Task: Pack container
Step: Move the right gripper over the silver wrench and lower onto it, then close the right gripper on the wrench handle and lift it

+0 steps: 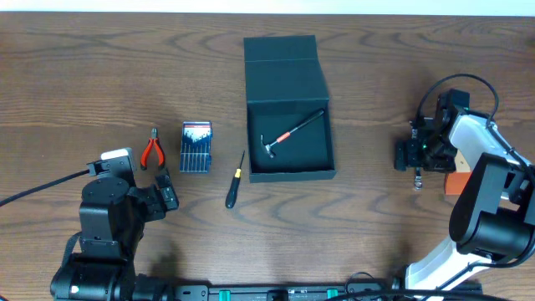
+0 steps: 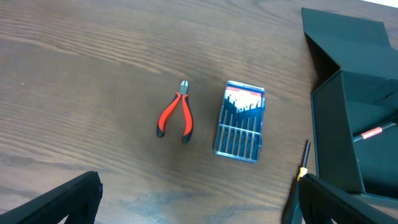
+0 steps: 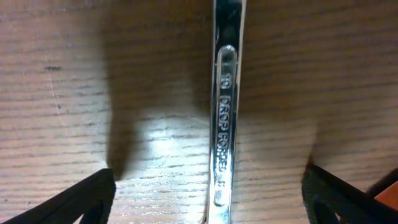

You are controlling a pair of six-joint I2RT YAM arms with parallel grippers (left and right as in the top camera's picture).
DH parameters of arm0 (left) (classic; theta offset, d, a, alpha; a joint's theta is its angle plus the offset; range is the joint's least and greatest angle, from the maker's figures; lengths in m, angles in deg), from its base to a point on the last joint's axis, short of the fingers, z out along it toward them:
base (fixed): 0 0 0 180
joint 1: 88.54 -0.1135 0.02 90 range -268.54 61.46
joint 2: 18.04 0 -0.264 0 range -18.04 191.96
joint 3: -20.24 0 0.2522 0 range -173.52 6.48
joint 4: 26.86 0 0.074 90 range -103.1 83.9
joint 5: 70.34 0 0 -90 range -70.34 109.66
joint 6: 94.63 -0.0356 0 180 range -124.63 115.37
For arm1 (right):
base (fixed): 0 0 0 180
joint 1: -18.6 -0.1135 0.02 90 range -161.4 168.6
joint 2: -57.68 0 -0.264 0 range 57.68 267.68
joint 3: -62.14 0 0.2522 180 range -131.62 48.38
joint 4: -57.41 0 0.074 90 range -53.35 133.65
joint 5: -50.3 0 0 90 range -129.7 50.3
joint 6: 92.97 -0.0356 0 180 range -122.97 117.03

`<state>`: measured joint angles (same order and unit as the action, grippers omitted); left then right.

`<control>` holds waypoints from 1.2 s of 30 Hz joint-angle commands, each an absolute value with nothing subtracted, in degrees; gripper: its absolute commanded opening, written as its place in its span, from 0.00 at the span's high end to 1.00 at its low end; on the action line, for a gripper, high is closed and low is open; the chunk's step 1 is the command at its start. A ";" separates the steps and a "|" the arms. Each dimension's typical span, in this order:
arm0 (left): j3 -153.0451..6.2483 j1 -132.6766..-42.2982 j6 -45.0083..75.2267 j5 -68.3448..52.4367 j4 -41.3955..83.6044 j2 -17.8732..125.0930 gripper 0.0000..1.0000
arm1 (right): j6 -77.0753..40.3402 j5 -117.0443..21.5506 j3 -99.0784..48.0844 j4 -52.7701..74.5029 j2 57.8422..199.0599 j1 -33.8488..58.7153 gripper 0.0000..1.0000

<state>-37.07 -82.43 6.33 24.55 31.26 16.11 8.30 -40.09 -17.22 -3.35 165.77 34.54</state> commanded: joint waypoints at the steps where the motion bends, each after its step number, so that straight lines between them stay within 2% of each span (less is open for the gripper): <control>1: -38.49 -82.62 7.16 24.57 31.24 16.16 0.01 | 8.65 -40.83 -18.95 -3.18 166.58 35.31 0.17; 8: -38.49 -82.62 8.19 24.57 31.26 16.16 0.01 | 8.65 -40.79 -19.13 -3.44 166.56 35.28 0.32; 22: -38.49 -82.62 8.19 24.57 31.28 16.16 0.02 | 7.80 -40.57 -19.10 -4.86 166.56 35.28 0.40; 31: -38.49 -82.62 8.19 24.57 31.26 16.16 0.02 | 7.80 -40.59 -19.10 -6.52 166.56 35.28 0.59; 36: -38.49 -82.62 8.19 24.57 31.26 16.16 0.02 | 7.80 -40.57 -19.10 -6.91 166.56 35.28 0.60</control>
